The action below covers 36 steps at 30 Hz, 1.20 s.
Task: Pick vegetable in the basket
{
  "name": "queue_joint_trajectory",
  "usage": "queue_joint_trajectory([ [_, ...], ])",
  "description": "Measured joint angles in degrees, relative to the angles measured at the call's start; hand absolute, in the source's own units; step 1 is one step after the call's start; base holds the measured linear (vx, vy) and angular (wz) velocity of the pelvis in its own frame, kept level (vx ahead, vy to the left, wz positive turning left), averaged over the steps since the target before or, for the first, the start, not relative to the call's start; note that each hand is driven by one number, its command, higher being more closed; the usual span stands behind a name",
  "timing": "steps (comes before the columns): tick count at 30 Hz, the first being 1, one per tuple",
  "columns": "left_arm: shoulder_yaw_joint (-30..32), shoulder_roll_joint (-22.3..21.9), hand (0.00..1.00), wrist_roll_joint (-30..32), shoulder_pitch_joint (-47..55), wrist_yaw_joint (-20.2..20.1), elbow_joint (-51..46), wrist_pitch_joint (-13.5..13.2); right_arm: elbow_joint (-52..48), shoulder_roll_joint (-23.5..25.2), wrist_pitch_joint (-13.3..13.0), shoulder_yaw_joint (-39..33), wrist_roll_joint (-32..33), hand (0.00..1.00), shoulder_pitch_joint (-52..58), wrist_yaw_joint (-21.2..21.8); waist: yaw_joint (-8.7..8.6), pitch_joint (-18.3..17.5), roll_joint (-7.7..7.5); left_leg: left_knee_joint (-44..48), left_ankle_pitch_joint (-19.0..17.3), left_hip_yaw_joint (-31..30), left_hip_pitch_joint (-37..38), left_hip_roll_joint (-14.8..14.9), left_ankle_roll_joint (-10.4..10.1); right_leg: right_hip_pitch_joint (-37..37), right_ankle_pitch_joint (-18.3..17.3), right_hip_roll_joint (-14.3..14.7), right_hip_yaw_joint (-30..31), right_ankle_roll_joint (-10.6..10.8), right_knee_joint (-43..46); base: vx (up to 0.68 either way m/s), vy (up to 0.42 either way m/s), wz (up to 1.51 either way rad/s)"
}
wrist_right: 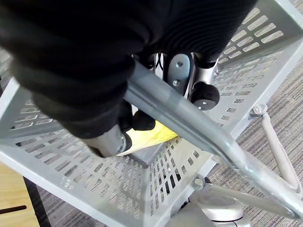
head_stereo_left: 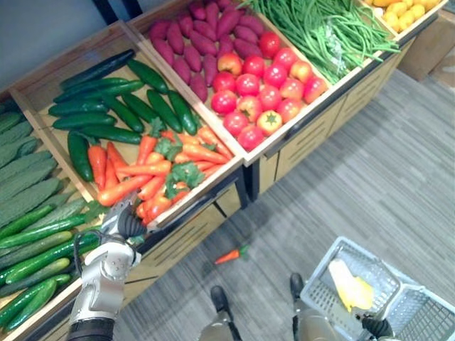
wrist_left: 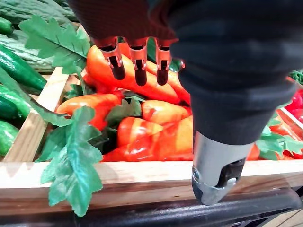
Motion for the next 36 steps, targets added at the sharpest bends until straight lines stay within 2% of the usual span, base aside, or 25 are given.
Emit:
queue_joint_trajectory([
  [7, -0.3, 0.0, 0.00, 0.0, -1.4, 0.4, -0.9, 0.0, 0.0, -0.1, -0.7, 1.3, 0.0, 1.00, -0.1, 0.0, -0.09, 0.8, -0.73, -0.3, -0.1, 0.2, -0.4, 0.0, -0.1, -0.5, 0.0, 0.0, 0.4, 0.0, 0.1, 0.00, -0.004, -0.01],
  [13, -2.7, 0.0, 0.00, -2.2, -1.5, 0.6, -2.7, -0.3, 0.0, -0.1, -1.2, 1.4, 0.1, 1.00, -0.6, 0.0, -0.17, 0.9, -0.84, -0.2, 0.0, 0.2, -1.0, 0.1, -0.1, -1.0, 0.1, 0.2, 0.9, 0.0, 0.1, 0.03, -0.016, 0.00],
  [21, -3.0, 0.0, 0.00, -2.2, -1.5, 0.6, -0.7, -0.7, 0.0, -0.6, -1.2, 2.5, 0.1, 1.00, -0.7, -0.1, -0.15, 1.0, -0.85, 0.0, -0.1, 0.2, -0.6, 0.1, -0.1, -0.8, 0.0, 0.2, 0.6, 0.0, 0.1, 0.01, -0.003, 0.00],
  [22, -3.0, 0.0, 1.00, -2.2, -1.5, 0.6, 0.3, -0.6, 0.0, -0.6, -1.2, 2.6, 0.1, 1.00, -0.7, -0.1, -0.16, 1.0, -0.87, 0.0, -0.1, 0.2, -0.6, 0.1, -0.1, -0.8, 0.0, 0.2, 0.6, -0.1, 0.2, 0.00, 0.000, 0.00],
  [28, -2.1, 0.2, 1.00, -2.2, -2.2, 1.7, 1.7, -0.6, 0.0, -0.7, -1.2, 3.5, 0.1, 1.00, -0.9, -0.1, -0.08, 1.7, -1.32, 0.0, -0.1, 0.3, -0.6, 0.1, -0.1, -0.8, 0.0, 0.2, 0.5, -0.1, 0.1, 0.00, 0.000, 0.00],
  [36, -0.4, 0.2, 1.00, -2.2, -3.7, 2.1, 2.2, -0.2, 0.0, -1.3, -1.2, 3.7, 0.1, 1.00, -1.9, -0.1, -0.15, 2.4, -1.14, 0.0, -0.2, 0.4, -0.5, 0.1, -0.1, -0.8, -0.1, 0.2, 0.5, -0.2, -0.1, 0.00, 0.000, 0.00],
])
